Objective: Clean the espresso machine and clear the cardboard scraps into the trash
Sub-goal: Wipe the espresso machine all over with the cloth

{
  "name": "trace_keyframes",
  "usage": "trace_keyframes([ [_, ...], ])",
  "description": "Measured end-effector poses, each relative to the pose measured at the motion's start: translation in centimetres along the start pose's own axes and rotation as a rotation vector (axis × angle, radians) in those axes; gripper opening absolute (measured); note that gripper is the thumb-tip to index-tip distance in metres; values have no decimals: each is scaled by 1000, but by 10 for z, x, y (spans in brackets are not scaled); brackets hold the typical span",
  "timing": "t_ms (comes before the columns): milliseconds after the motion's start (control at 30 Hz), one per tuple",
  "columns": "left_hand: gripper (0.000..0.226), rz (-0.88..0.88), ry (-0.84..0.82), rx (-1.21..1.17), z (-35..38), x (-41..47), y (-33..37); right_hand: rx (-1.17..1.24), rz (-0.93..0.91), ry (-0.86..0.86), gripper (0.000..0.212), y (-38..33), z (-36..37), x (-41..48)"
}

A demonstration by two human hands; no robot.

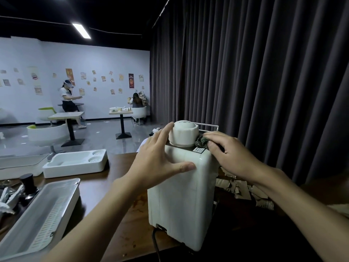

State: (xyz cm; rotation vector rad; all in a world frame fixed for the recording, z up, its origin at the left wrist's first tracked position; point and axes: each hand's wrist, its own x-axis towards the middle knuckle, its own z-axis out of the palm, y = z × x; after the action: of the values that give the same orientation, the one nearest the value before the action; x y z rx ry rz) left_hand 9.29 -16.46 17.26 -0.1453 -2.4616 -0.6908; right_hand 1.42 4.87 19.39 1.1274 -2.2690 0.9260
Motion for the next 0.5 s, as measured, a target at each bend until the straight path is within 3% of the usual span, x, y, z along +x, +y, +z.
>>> trace_keyframes([
  [333, 118, -153, 113, 197, 32, -10, 55, 30, -111, -21, 28, -9, -24, -32],
  [500, 100, -47, 118, -31, 12, -18, 49, 17, -94, 35, 35, -19, -26, -43],
])
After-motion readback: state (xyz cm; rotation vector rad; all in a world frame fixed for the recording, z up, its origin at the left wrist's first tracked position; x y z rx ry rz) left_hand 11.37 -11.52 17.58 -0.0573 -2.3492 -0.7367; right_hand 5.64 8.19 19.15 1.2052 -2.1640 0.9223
